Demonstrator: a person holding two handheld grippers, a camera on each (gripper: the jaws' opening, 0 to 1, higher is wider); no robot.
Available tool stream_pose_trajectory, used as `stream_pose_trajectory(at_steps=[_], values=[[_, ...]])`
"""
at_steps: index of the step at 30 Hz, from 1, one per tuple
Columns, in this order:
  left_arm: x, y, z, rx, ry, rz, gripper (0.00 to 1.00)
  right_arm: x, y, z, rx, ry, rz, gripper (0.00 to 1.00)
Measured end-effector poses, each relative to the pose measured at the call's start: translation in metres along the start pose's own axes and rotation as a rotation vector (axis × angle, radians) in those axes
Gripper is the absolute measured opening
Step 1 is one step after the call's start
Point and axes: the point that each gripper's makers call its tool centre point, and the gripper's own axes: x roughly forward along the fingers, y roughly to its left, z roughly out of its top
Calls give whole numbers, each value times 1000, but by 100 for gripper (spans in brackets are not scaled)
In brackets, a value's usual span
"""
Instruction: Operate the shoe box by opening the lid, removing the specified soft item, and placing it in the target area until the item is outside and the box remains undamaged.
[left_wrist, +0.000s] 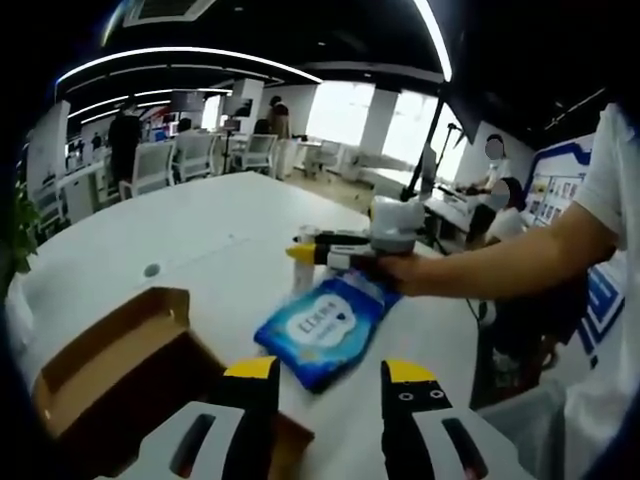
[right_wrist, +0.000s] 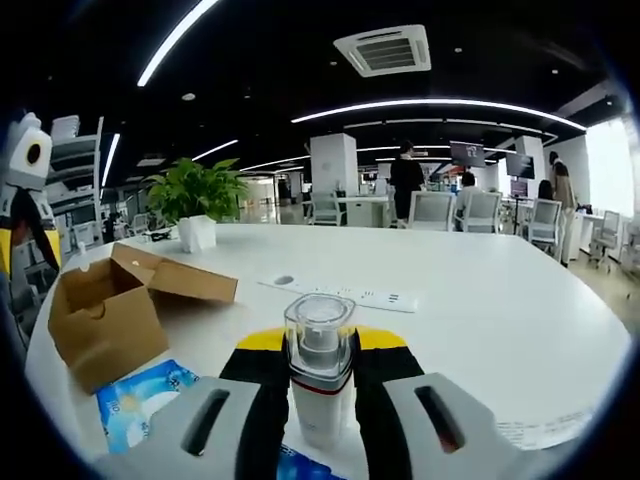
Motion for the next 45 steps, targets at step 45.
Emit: stream_pose_trajectory(at_steps=[45], values=[[-21,-7,5,20,-35,9,40,-38,12,35,38,2,-20,58]])
